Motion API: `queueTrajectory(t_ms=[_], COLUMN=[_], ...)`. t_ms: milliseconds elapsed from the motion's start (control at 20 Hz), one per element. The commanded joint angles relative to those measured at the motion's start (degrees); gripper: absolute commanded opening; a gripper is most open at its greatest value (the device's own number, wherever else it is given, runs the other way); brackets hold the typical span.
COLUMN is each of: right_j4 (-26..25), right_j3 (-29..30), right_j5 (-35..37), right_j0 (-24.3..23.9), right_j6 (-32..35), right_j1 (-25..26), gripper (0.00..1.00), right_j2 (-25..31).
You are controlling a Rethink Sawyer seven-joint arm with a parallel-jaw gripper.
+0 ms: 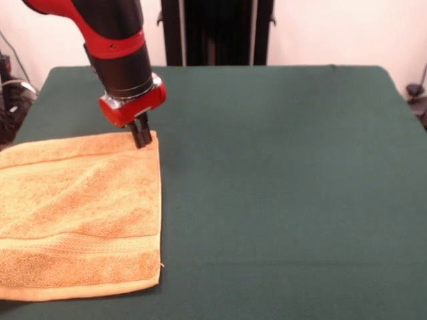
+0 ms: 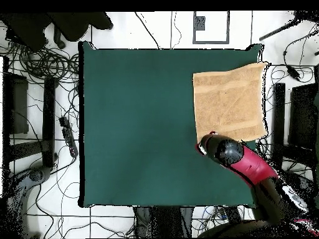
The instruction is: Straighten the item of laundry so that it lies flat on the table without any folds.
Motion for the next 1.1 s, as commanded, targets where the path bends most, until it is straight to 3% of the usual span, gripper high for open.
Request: queueTrajectory(t_ms=[50,450,1100], right_j4=[3.19,6.62,10.37], right_j3=[13.24,14.01,18.62], right_j5=[19.55,25.44,23.21], right_j0=[1.92,1.40,-0.40], right_j6=[11.72,10.37,10.67], right_j1=[12.58,13.38,13.45], gripper=[0.00,0.00,0.00], right_j2=[8.24,9.11,12.51])
